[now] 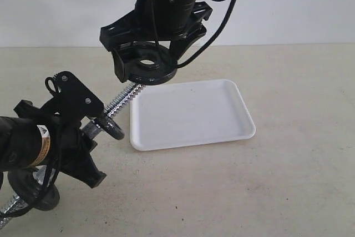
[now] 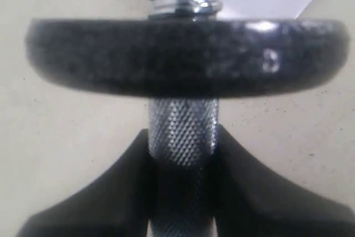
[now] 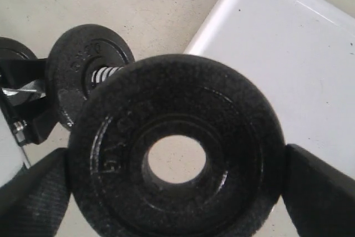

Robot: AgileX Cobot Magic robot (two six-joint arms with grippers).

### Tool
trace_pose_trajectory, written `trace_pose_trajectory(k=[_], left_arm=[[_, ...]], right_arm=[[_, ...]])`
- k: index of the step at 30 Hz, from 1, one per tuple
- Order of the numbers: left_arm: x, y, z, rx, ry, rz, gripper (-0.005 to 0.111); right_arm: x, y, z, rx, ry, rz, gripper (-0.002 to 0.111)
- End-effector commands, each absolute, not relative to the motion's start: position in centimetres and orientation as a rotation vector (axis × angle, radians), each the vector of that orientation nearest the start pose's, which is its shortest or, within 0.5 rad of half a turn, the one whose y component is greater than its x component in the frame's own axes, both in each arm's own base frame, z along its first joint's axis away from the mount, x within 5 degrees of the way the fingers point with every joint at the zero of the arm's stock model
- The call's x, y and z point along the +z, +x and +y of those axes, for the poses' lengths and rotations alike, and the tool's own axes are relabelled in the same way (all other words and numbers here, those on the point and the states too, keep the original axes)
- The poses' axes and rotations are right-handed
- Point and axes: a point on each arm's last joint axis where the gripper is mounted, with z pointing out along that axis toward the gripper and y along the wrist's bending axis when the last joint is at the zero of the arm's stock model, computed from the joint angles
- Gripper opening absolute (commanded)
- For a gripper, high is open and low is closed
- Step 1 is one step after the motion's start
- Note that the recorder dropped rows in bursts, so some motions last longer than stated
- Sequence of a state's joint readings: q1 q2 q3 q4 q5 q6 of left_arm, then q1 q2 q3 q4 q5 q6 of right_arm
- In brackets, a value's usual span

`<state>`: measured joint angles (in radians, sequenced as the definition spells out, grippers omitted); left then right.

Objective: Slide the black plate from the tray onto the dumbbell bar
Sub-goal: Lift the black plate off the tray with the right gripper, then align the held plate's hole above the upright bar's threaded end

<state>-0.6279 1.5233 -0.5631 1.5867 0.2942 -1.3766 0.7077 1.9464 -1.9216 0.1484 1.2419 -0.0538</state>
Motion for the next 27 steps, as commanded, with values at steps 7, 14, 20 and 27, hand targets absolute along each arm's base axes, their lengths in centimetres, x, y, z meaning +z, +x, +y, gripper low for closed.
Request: trace_pose_trajectory(k=[7,14,20,27], left_arm=[[18.4,23.4,-13.3,0.163,0.756,2.139,0.004],[18.4,23.4,-13.2,0.161,0.74,2.143,0.004],[18.4,23.4,-13.2,0.161,0.74,2.143,0.004],[18.4,23.4,-13.3,0.158,0.743,2.143,0.004]], right_arm=[[34.2,30.8,28.4,0.441,-1.017,2.542,0.0],[34.6,32.4,26.6,0.61,-0.91,2.574,0.0],[35.0,34.6,24.0,0.807,-0.804,2.56,0.0],[34.1,37.3,21.8,1.022,-0.705,2.526,0.0]])
